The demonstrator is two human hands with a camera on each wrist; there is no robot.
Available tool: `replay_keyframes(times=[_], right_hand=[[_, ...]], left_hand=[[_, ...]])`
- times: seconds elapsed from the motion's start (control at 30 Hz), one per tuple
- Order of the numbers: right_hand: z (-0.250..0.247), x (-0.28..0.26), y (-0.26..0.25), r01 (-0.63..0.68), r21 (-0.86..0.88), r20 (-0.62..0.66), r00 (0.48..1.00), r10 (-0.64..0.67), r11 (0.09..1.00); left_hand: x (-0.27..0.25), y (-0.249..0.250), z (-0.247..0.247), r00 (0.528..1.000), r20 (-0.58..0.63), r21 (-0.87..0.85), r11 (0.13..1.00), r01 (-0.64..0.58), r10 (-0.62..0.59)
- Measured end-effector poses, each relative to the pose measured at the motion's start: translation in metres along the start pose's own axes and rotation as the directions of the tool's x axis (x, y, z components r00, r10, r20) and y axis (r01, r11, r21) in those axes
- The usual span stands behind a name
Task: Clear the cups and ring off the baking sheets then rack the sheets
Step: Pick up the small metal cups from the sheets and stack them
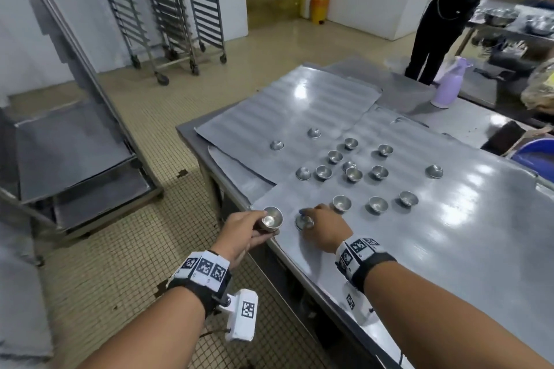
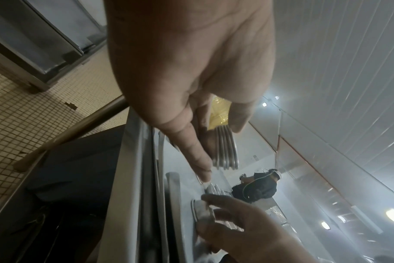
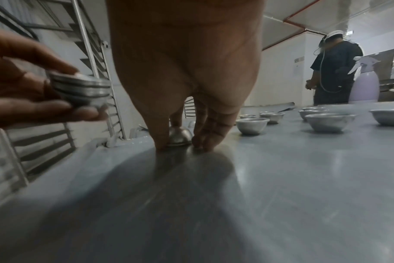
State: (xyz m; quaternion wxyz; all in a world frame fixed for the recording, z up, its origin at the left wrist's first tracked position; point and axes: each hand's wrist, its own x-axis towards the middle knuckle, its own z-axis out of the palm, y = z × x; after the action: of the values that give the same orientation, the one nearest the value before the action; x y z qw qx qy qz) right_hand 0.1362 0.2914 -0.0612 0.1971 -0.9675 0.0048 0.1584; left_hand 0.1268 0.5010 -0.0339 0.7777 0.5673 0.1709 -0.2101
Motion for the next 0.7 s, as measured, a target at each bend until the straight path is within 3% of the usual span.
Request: replay_keyframes(times=[0.33, 0.5, 0.7], right_hand=[[0.009, 0.0, -0.004, -0.098, 0.141, -0.183, 0.975, 0.123, 0.985], [0.004, -0.001, 0.011, -0.051, 0.113, -0.225, 0.971, 0.076, 0.992], [-0.003, -0.012, 0.028, 0.012, 0.077, -0.176, 0.984, 0.002, 0.997]], left_hand=[[0.052, 0.011, 0.001, 0.984, 0.162, 0.096, 0.994, 0.061, -0.076], [0.062, 0.009, 0.014, 0.98, 0.181, 0.114, 0.992, 0.057, -0.077], [0.058, 0.008, 0.032, 0.985, 0.16, 0.114, 0.993, 0.043, -0.062]])
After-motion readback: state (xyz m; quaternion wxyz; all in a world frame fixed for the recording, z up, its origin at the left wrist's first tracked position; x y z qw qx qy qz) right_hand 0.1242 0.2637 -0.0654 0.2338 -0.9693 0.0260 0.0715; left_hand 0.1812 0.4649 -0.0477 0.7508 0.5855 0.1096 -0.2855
